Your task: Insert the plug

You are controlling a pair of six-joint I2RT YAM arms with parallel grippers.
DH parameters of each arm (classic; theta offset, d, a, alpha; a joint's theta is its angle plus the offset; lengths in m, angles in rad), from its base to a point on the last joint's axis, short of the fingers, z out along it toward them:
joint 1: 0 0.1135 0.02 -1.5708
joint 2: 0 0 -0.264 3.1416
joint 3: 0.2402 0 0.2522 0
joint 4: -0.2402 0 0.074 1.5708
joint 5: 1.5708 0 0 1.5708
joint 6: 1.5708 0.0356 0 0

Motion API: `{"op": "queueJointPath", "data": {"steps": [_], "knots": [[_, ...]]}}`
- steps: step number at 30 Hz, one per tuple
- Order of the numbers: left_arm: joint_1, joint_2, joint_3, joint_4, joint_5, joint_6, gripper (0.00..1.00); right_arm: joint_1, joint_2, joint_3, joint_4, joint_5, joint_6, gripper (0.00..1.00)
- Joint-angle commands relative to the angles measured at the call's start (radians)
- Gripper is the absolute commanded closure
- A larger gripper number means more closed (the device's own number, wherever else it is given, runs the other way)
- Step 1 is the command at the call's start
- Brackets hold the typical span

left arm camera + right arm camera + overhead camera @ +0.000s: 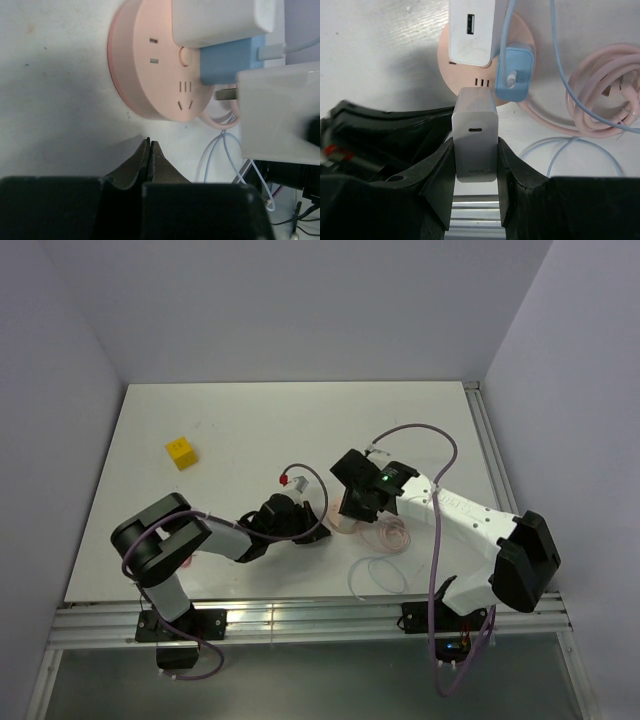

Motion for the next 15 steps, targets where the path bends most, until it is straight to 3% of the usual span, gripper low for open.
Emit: {"op": "queueJointPath", "data": {"steps": [1,7,15], "knots": [[-0.004,-0.116,-0.023,-0.044,-0.092,0.023,0.99,0.008,0.025,0.035,0.014,0.025,0.039,1.00],[-0.006,-0.238,-0.046,-0.204,-0.265,-0.007,1.00,0.017,0.085,0.073,-0.005,0.032,0.089,1.00],[-0.004,-0.404,-0.092,-0.289,-0.339,-0.033,0.99,0.022,0.149,0.109,-0.045,0.077,0.125,1.00]]}}
